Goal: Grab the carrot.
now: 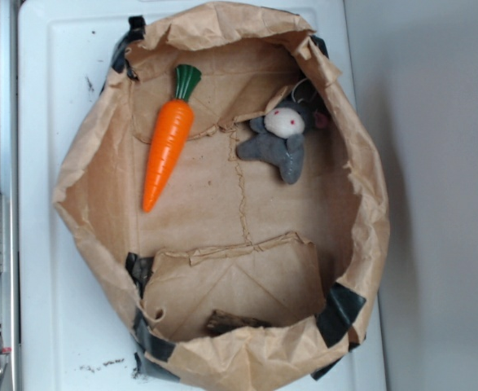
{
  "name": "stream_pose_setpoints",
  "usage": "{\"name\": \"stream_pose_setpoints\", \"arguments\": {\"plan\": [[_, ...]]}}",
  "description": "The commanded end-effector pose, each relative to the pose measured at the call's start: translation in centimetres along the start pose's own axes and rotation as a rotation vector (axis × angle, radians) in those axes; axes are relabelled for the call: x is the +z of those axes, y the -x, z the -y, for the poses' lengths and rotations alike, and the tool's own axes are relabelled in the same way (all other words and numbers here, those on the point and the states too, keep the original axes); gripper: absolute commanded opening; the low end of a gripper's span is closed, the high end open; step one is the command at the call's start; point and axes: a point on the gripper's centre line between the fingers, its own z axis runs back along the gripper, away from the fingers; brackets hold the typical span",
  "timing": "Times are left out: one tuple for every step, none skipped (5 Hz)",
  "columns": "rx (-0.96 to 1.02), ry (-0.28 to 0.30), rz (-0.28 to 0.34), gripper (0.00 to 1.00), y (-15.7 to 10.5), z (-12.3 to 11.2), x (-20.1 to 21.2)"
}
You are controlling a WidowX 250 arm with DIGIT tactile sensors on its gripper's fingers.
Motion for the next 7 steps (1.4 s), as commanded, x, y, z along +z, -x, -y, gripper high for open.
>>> {"name": "stream_pose_setpoints", "arguments": {"plan": [[0.0, 0.0, 0.0, 1.0, 0.0, 0.0, 0.0], [0.157, 0.01, -0.026, 1.0, -5.0, 0.2, -0.4], [0.339, -0.038, -0.038, 1.0, -9.8, -0.5, -2.3], [0.589, -0.094, -0.231, 1.0, -13.9, -1.8, -5.9], [0.589, -0.094, -0.231, 1.0, -13.9, -1.8, -5.9], [0.589, -0.094, -0.231, 1.0, -13.9, -1.8, -5.9], [0.802, -0.14, -0.11, 1.0, -12.8, -5.0, -10.6]]}}
